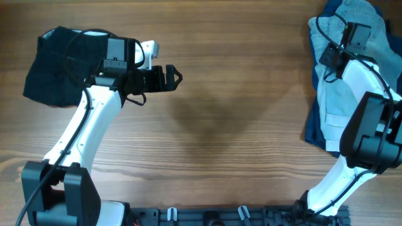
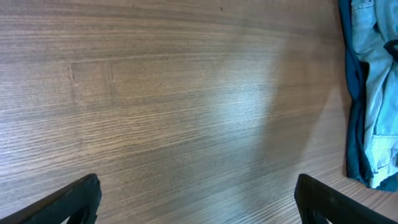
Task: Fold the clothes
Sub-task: 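Reach the right gripper to the light-blue jeans pile and grasp them, then lift the jeans with the right gripper and drag them to table center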
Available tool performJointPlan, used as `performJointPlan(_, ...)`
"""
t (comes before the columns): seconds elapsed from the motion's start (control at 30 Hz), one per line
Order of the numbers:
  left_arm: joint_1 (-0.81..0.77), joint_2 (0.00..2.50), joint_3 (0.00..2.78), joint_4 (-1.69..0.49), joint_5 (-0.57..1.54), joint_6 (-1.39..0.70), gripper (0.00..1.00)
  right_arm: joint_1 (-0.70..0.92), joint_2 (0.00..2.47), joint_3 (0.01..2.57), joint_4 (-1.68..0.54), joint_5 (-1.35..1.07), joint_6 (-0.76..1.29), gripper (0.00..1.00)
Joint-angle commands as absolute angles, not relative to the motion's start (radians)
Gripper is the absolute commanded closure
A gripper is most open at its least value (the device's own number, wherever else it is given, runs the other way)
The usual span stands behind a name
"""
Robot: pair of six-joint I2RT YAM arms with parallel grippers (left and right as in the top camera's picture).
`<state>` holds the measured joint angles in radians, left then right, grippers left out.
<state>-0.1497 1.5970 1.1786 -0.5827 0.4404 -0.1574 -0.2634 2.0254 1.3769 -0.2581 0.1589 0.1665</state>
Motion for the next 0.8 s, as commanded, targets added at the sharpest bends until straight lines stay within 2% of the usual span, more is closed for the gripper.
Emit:
performJointPlan(0.0, -0.155, 1.599, 1.199, -0.563, 0.457, -0.144, 0.0, -0.249, 1.914, 1.385, -0.283, 0.046, 0.167, 0.96)
performJointPlan(0.07, -0.155, 1.597, 1.199, -0.52, 0.457, -0.189, 0.0, -0.249, 1.775, 1.398, -0.29, -0.214, 0.057, 0.96)
performJointPlan(0.13, -0.154, 1.591, 1.199, -0.49, 0.46, -0.191, 0.0, -0.245, 1.658, 1.406, -0.298, -0.329, 0.056, 0.96)
performJointPlan(0.27, -0.143, 1.554, 1.199, -0.436, 0.459, -0.191, 0.0, -0.151, 1.436, 1.408, -0.325, -0.394, 0.051, 0.96)
performJointPlan(0.37, -0.102, 1.496, 1.199, -0.44, 0.46, -0.191, 0.0, 0.006, 1.348, 1.408, -0.373, -0.414, 0.049, 0.96)
performJointPlan(0.5, -0.03, 1.409, 1.199, -0.497, 0.46, -0.191, 0.0, 0.24, 1.347, 1.408, -0.371, -0.403, 0.086, 0.96)
performJointPlan(0.57, -0.006, 1.379, 1.199, -0.533, 0.459, -0.19, 0.0, 0.324, 1.38, 1.408, -0.345, -0.341, 0.136, 0.96)
performJointPlan(0.77, 0.078, 1.36, 1.199, -0.582, 0.459, -0.191, 0.0, 0.516, 1.482, 1.409, -0.236, -0.36, 0.212, 0.96)
